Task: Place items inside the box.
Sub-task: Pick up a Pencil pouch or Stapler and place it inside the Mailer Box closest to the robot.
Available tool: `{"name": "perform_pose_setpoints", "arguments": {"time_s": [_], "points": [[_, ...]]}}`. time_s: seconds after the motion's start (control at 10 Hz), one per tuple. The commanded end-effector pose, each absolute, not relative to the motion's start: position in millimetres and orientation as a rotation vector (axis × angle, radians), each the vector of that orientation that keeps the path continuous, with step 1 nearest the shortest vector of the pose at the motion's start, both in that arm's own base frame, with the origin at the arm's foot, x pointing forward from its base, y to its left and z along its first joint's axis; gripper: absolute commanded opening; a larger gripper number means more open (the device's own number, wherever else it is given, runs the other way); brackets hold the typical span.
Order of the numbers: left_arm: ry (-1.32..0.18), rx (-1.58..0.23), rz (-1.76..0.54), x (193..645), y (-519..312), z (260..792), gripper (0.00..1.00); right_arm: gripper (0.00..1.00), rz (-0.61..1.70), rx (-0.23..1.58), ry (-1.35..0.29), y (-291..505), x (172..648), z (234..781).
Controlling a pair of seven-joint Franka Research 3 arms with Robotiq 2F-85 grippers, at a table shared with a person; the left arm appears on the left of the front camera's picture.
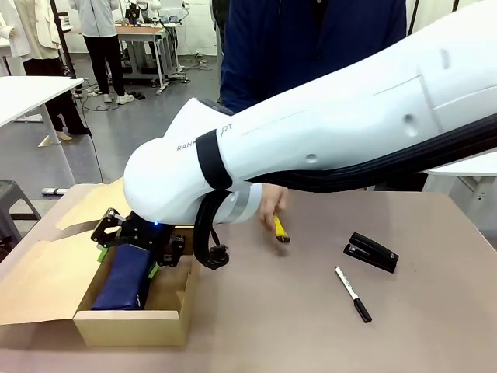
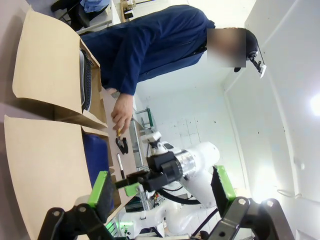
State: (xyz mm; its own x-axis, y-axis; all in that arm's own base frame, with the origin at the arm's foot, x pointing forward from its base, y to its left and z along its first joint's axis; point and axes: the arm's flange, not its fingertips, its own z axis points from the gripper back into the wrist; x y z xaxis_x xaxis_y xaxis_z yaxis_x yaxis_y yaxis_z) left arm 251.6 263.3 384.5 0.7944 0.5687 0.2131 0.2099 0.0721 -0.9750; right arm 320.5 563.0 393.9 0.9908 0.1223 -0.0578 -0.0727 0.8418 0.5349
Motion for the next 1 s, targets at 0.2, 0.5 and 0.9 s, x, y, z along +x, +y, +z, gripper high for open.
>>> {"name": "perform_pose_setpoints", "arguments": {"time_s": [0.2, 0.5, 0.9], "points": [[-0.668, -1.506, 0.272, 249.0, 262.3, 384.9, 1.00, 1.00, 0.238, 0.444, 0.219, 486.2, 255.0, 426.8], [-0.668, -1.506, 0.272, 249.0, 262.3, 384.9, 1.00, 1.00, 0.218, 0.425, 0.220, 502.9, 248.5, 423.1], [-0.668, -1.506, 0.272, 249.0, 262.3, 384.9, 1.00, 1.00, 0.151, 0.604, 0.218, 414.9, 270.0, 450.0]]}}
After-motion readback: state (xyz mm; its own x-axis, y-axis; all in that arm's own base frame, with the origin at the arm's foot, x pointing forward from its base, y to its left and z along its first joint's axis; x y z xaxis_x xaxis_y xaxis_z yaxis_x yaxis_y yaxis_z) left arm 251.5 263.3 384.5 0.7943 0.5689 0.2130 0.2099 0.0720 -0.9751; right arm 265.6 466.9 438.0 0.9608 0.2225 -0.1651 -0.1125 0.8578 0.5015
